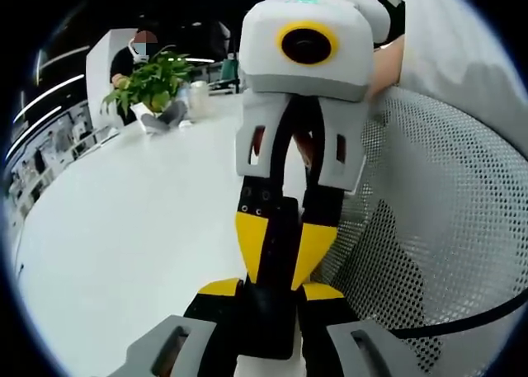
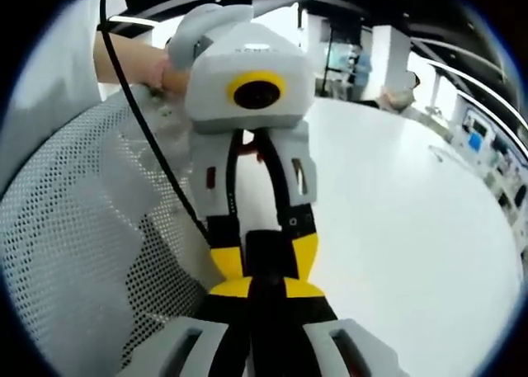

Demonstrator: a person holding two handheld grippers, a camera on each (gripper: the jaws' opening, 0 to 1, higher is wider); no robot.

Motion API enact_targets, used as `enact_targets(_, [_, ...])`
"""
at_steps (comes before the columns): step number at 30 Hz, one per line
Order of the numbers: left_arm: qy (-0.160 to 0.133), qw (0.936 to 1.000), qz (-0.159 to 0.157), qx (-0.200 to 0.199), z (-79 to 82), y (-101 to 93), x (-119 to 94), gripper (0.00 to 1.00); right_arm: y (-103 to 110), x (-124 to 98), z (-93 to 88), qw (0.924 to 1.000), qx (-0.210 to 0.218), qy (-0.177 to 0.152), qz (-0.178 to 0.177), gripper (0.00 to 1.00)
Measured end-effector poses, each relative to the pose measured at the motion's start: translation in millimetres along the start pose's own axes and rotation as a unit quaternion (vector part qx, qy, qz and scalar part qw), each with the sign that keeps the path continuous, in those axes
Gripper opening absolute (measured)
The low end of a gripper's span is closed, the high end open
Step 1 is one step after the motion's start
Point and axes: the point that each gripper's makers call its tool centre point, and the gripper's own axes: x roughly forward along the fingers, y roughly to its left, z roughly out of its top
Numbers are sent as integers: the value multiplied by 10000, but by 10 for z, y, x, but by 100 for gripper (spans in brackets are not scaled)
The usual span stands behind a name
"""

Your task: Press the specified remote control buttons in sequence, fully releasing each button before pressing the next.

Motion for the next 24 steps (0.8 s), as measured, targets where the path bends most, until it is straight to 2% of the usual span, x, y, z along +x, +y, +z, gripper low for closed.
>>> enact_targets(18, [3, 10000, 3, 7, -1, -3, -1, 26, -72, -112, -110, 9997, 157, 107, -119, 16])
enact_targets(24, [-4, 10000, -6, 12, 1, -5, 0, 26, -107, -178, -168, 9994, 253, 175, -154, 15])
